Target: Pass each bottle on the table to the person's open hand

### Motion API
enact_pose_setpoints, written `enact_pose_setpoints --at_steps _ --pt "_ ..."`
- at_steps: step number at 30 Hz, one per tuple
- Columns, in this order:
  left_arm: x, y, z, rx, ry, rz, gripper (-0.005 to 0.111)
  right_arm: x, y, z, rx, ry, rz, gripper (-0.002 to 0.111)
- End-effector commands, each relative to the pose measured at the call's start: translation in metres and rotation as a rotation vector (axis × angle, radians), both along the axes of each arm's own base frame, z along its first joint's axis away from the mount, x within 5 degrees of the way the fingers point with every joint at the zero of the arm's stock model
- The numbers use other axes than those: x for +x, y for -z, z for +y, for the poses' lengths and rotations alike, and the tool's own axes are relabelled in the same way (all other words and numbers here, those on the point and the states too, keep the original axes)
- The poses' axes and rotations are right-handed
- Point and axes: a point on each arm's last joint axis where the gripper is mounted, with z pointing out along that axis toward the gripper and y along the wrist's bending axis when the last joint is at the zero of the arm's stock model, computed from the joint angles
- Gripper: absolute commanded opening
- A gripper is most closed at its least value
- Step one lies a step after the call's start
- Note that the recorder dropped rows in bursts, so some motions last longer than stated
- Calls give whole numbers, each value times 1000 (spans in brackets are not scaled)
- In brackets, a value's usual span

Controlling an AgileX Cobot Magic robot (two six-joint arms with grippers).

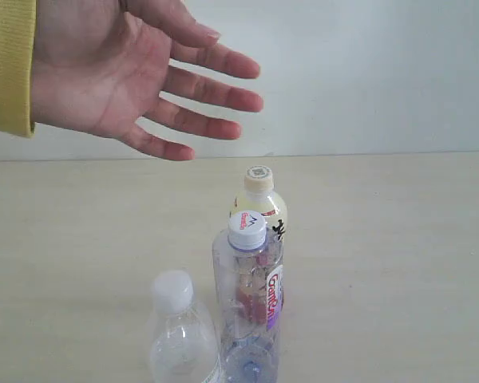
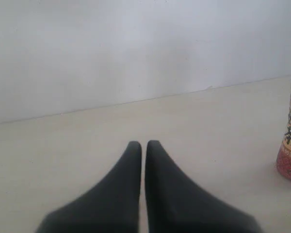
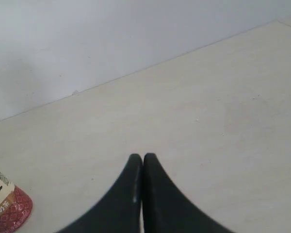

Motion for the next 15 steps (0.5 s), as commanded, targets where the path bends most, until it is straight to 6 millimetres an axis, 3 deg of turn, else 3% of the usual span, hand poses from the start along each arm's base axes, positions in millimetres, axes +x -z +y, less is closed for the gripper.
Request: enact_pose_setpoints --at_steps 1,15 --pt "0 1 0 3 -1 1 4 0 -1 0 0 8 -2 0" --pt "0 1 0 3 -1 1 4 0 -3 -1 -19 14 -26 0"
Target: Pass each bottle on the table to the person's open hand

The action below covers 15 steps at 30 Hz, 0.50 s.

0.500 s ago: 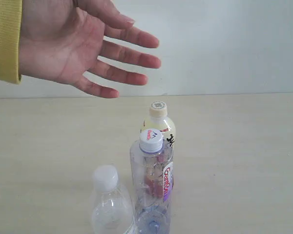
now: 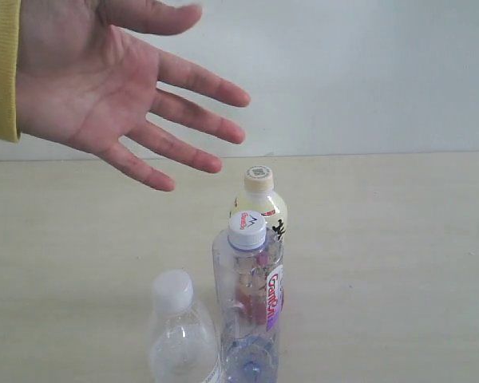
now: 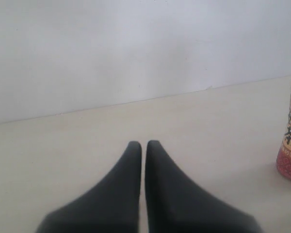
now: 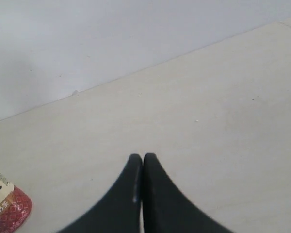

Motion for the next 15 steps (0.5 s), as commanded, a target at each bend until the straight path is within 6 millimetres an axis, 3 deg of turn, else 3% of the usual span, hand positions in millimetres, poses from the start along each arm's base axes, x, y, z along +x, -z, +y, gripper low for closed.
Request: enact_pose_setpoints --at_steps 1,5,8,9,15 --pt "0 1 0 3 -1 1 4 0 -3 -1 -19 14 -26 0" --pt "0 1 0 3 -1 1 4 1 -11 -2 27 34 -110 0" --pt "0 1 0 3 -1 1 4 2 -24 -5 372 85 -251 0" --pt "0 1 0 3 -1 1 4 2 -24 -5 401 87 -256 0" --pt "0 1 0 3 -1 1 4 2 -22 -3 356 73 -232 0"
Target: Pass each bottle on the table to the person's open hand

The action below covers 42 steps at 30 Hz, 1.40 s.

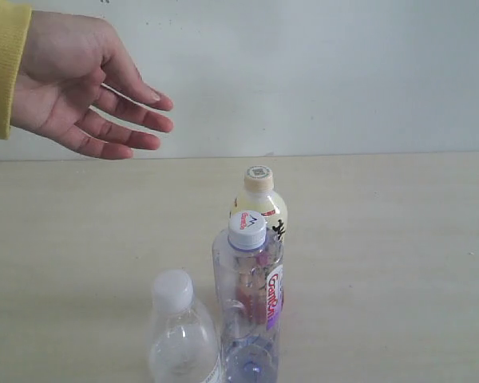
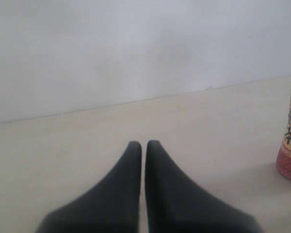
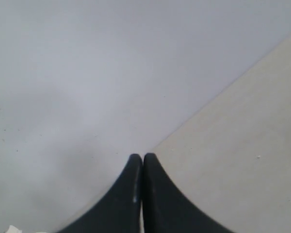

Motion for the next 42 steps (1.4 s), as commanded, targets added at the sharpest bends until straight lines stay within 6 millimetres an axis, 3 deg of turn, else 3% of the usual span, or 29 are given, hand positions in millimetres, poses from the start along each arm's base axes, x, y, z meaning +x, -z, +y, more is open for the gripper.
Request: enact_pose_setpoints --at_steps 1,4,6,11,13,16,17,18,20,24,27,29,36,42 --pt "0 1 0 3 -1 1 4 -1 -4 1 -107 -2 4 0" --pt "0 1 0 3 -1 1 4 -8 -38 6 -338 -36 -51 0" --pt "0 1 0 3 -1 1 4 -2 -60 8 -447 -73 -5 0" --pt "0 1 0 3 -1 1 4 33 -73 12 -610 -214 202 0" --pt "0 1 0 3 -1 1 4 54 -75 15 -666 -286 245 7" --pt "0 1 0 3 -1 1 4 71 -75 22 -640 -387 245 33" --pt "0 1 0 3 -1 1 4 80 -74 28 -605 -472 230 62" --pt "0 2 0 4 -2 9 4 86 -72 35 -607 -563 192 76" --pt "0 2 0 4 -1 7 4 89 -70 49 -640 -734 99 66" --pt "0 2 0 4 -1 7 4 95 -69 60 -689 -896 -64 64" --pt "0 2 0 4 -1 7 4 106 -56 65 -655 -1012 -68 78" --pt "0 2 0 4 -1 7 4 110 -50 68 -633 -1068 -87 78" --pt "0 2 0 4 -1 7 4 125 -30 91 -727 -1139 -123 78" --pt "0 2 0 4 -1 7 4 135 -42 105 -767 -1173 -169 78"
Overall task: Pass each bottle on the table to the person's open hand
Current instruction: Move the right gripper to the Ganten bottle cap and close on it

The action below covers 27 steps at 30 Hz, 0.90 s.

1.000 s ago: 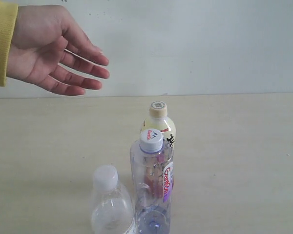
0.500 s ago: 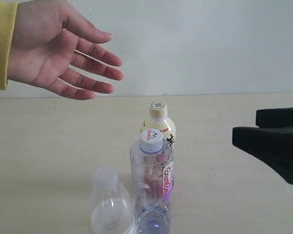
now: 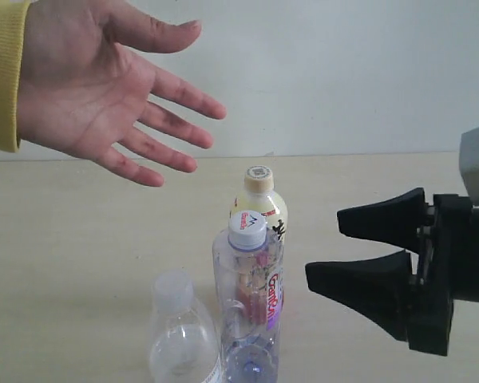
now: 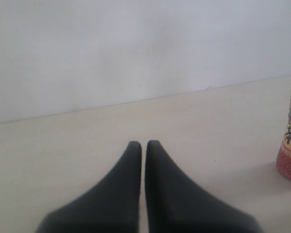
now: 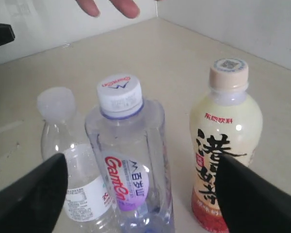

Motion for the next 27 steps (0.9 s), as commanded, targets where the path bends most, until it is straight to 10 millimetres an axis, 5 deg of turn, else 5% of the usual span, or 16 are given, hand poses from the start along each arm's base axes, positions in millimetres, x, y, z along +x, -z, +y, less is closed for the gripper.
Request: enact_pose_setpoints --at_steps 1,13,27 --pt "0 2 0 4 -1 7 4 10 -12 10 -10 -15 -53 78" --pt "0 2 0 4 -1 7 4 42 -18 29 -77 2 -73 78" --pt "0 2 0 4 -1 7 4 43 -22 52 -51 -118 -86 78"
